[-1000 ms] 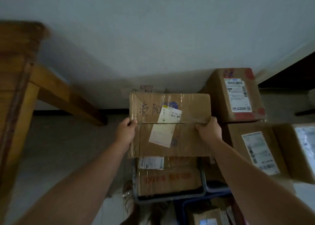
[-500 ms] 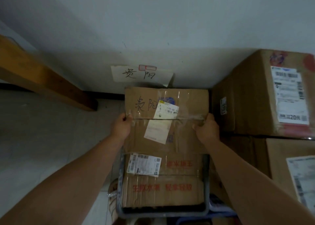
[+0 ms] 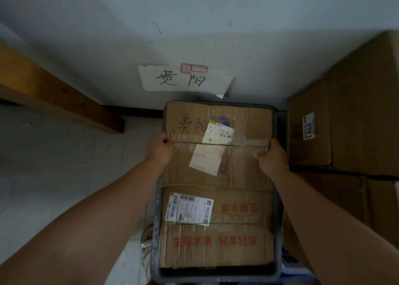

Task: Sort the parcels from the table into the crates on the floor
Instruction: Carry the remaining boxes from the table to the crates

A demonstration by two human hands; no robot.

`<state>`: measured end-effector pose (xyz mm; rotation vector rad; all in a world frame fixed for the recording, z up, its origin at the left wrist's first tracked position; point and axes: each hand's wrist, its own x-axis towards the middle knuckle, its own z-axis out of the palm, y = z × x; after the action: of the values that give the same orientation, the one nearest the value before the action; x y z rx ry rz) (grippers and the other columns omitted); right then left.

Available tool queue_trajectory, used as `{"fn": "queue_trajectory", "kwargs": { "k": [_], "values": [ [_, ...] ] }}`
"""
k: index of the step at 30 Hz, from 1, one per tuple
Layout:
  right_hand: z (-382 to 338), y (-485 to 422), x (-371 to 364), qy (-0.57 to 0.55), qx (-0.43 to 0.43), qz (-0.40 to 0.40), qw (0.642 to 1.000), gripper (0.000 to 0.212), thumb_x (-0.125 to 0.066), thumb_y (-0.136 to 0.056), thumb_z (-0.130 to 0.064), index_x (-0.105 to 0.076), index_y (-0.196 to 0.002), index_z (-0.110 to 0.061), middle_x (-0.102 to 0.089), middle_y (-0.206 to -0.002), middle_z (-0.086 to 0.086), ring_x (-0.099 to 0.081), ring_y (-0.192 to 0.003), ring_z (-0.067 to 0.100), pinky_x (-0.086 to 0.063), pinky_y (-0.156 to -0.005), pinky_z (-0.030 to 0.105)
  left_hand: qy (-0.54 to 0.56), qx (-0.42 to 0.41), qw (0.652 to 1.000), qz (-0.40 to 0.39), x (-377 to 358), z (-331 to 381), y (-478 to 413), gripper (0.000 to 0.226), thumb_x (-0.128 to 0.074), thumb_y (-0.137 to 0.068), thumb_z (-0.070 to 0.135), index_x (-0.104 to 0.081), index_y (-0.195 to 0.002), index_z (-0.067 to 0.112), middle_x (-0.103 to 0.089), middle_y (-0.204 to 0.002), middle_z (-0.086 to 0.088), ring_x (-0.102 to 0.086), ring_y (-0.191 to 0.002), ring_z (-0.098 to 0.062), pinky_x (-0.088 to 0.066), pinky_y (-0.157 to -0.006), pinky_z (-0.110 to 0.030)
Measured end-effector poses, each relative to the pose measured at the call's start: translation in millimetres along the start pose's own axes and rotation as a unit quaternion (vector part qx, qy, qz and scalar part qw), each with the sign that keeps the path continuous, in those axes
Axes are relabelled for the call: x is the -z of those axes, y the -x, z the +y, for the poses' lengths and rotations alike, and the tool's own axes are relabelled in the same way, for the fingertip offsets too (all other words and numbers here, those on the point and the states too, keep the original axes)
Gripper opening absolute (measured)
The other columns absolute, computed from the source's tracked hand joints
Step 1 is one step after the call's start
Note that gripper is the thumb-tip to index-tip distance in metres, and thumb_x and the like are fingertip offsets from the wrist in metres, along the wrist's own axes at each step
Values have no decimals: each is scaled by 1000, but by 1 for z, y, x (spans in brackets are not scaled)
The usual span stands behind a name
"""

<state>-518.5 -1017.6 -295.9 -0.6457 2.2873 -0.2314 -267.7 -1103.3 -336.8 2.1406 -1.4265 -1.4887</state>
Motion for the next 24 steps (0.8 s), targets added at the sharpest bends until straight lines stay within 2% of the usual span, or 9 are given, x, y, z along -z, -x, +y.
{"fn": "queue_trajectory", "kwargs": {
  "k": [3,5,8,10,13,16,19,22,24],
  "values": [
    [0,-4,-2,4,-12,4,1000,42,-60,-90,-10,-45,-129,-4,-54,-129,18,-51,-118,34,-42,-92,34,2,-2,1000,-3,-2,-2,-3,28,-49,-96,27,-62,-114,11,-64,-109,-13,-60,-100,-29,-48,-85,-35],
    [0,-1,-4,10,-15,6,1000,48,-59,-91,-11,-40,-135,-6,-52,-133,18,-49,-121,35,-42,-94,35,13,2,1000,-10,-2,-2,-3,29,-49,-96,28,-61,-117,12,-64,-111,-12,-60,-101,-29,-48,-85,-33],
    [-5,13,2,35,-20,8,999,73,-61,-91,-16,-18,-150,-9,-39,-146,18,-40,-131,36,-38,-102,40,14,-1,1000,-14,5,1,7,31,-52,-95,33,-61,-119,15,-65,-113,-9,-60,-96,-24,-46,-81,-29],
    [-12,33,13,42,-17,9,999,80,-62,-92,-20,-10,-152,-9,-33,-150,18,-35,-135,36,-35,-105,39,20,-5,1000,-8,16,7,22,34,-55,-93,34,-60,-119,14,-65,-114,-10,-60,-95,-24,-48,-84,-33],
    [-29,66,34,37,2,-1,999,78,-62,-92,-19,-13,-151,-9,-34,-149,17,-37,-134,34,-35,-104,37,28,5,1000,12,35,26,50,44,-56,-92,34,-54,-129,11,-60,-123,-11,-56,-98,-21,-41,-81,-30],
    [-51,111,66,29,22,-6,999,70,-59,-93,-16,-19,-150,-12,-36,-147,15,-43,-128,33,-41,-94,34,35,5,999,5,59,56,94,52,-56,-93,34,-44,-139,14,-50,-138,-10,-50,-122,-27,-39,-90,-32],
    [-69,159,95,-9,36,12,999,65,-56,-94,-16,-23,-149,-14,-34,-148,13,-44,-127,30,-37,-82,28,63,-9,998,-19,83,83,143,52,-56,-93,29,-41,-140,12,-49,-140,-9,-48,-124,-25,-36,-89,-27],
    [-87,213,120,-40,60,35,997,66,-58,-94,-23,-23,-150,-14,-33,-150,11,-40,-131,29,-38,-91,30,68,-30,997,-28,115,111,195,53,-55,-93,31,-41,-141,13,-47,-141,-9,-46,-127,-24,-36,-104,-33],
    [-92,252,135,-70,68,51,994,67,-60,-93,-25,-25,-149,-15,-35,-149,11,-40,-132,29,-39,-98,35,76,-52,995,-30,136,127,231,52,-56,-93,31,-42,-140,15,-47,-142,-7,-45,-127,-22,-35,-102,-32]
  ]
}}
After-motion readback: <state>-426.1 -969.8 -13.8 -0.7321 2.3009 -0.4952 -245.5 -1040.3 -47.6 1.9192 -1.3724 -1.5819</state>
